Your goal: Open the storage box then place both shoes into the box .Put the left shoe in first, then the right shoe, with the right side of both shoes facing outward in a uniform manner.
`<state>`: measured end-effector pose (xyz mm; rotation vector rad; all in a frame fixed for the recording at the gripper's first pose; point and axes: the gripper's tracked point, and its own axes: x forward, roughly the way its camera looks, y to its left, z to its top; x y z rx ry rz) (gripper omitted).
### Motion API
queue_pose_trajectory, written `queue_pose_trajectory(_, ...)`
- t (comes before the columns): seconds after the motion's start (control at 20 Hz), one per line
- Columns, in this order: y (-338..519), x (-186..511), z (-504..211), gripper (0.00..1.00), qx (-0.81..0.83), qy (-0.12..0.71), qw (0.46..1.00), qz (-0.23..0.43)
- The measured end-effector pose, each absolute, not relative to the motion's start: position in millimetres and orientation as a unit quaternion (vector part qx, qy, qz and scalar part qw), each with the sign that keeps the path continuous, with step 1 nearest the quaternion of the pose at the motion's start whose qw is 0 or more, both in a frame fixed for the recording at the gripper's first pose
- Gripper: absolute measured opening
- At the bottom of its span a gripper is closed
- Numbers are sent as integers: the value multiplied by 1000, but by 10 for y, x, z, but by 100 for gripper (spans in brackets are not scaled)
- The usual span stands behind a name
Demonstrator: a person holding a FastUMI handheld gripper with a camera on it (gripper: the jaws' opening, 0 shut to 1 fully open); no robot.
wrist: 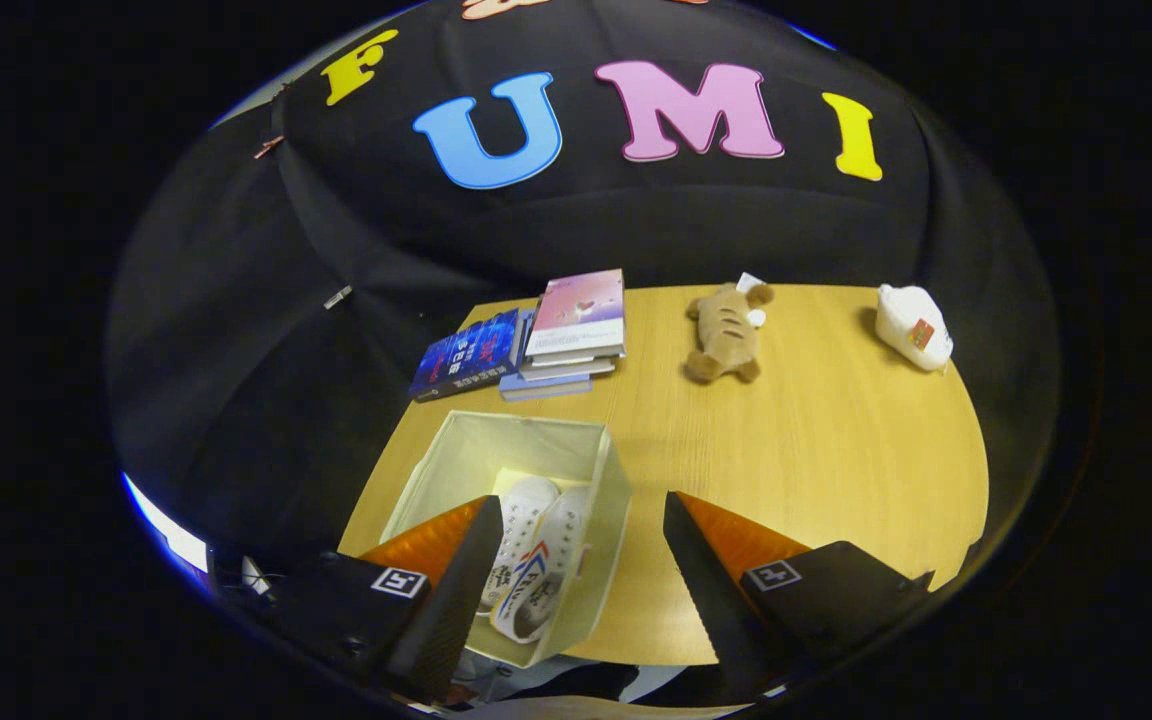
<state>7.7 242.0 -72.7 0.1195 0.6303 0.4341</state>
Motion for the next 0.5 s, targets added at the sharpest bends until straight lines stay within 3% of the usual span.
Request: queue_pose_trajectory(0.5,1138,525,402,99,30,98,974,203)
